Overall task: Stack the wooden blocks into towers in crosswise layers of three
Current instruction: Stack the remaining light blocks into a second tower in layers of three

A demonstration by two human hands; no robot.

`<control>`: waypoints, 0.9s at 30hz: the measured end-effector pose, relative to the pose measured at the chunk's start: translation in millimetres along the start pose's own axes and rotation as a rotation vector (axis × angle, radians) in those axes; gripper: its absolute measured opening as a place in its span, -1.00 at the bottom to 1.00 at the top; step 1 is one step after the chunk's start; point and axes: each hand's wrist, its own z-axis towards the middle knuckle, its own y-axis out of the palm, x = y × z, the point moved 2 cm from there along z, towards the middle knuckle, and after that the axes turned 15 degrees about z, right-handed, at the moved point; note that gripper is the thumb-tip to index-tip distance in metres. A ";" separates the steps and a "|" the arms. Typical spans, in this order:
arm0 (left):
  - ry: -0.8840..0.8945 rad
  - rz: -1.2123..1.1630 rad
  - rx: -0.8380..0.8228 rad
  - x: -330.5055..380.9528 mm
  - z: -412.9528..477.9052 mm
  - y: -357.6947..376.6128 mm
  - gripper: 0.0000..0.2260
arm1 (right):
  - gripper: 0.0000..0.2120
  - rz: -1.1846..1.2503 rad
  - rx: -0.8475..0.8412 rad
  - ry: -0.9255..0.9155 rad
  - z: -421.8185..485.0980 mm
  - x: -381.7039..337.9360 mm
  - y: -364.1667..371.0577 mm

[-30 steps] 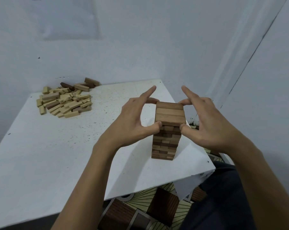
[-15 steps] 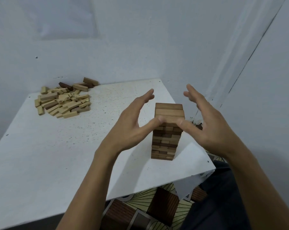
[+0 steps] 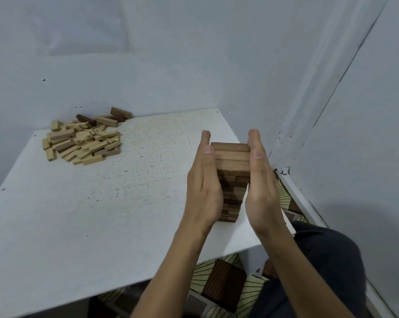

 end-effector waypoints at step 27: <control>0.037 0.032 -0.048 -5.4 1.8 -2.9 -0.43 | -0.43 0.010 0.010 -0.060 0.3 1.2 -2.0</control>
